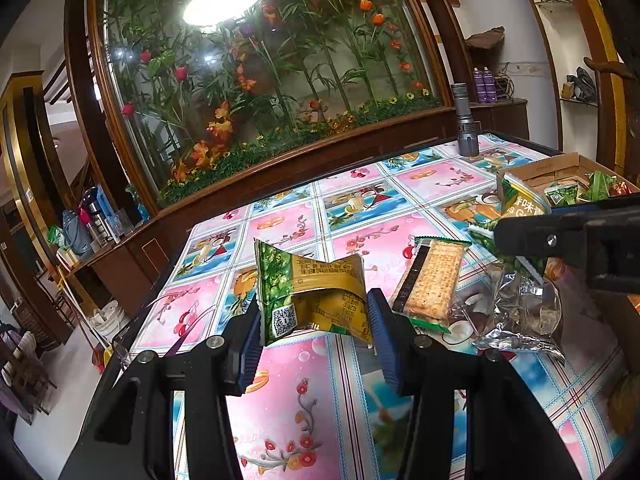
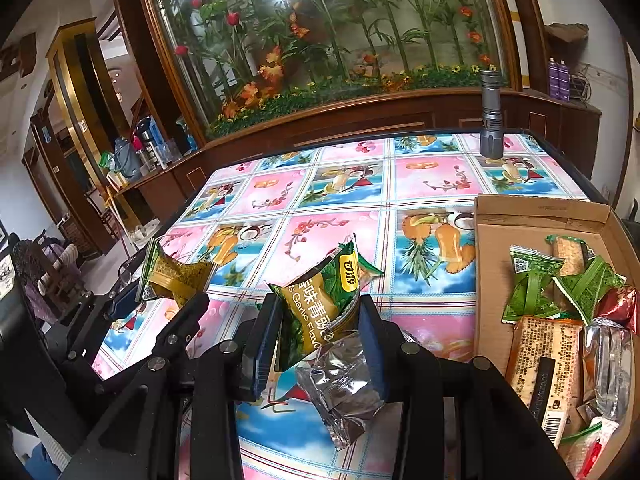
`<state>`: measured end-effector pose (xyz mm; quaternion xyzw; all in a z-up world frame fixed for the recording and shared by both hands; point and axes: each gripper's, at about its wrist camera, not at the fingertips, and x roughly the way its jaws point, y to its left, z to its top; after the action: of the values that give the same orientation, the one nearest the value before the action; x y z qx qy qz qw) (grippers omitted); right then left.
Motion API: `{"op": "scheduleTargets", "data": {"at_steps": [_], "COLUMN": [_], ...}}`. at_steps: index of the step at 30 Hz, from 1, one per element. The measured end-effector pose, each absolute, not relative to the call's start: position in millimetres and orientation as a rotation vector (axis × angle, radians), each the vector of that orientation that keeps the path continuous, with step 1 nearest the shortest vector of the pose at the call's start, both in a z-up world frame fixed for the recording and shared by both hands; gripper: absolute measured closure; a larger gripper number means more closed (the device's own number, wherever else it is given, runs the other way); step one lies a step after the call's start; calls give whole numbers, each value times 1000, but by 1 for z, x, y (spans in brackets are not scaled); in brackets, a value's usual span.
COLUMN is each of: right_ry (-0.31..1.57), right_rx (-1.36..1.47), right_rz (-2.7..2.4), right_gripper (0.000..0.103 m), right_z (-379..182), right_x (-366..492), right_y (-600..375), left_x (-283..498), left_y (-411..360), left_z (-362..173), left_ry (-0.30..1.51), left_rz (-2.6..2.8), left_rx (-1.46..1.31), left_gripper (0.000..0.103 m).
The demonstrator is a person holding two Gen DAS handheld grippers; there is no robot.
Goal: Organize snacks
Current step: 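Lift both yellow-green bags from the pile with both tools, then carry both yellow-green bags over the cardboard box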
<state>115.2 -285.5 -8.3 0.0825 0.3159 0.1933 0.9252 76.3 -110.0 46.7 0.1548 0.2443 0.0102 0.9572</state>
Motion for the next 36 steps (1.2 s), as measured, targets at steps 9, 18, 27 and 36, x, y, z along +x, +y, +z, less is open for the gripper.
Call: {"op": "scheduleTargets", "data": {"at_steps": [9,18,27,36], "right_ry": [637,612,560,503], "right_rx": [221,288,416,539], "right_rz": [372,331,242,84], "right_gripper": [60,61,61,61], "right_z": [-4,3,13,16], "right_x": [114,113,108,101], "right_y": [-305,-337,-402,-477], "left_x": [74,74,70,66], "left_y": [-111,-116,-127,-172], "left_z": [50,48,49,68], "left_ry": [515,541,559,578], "left_rz": [-14,-63,-116,-275], "left_rx": [290,258,217,125], "left_gripper": [55,55,55,55]}}
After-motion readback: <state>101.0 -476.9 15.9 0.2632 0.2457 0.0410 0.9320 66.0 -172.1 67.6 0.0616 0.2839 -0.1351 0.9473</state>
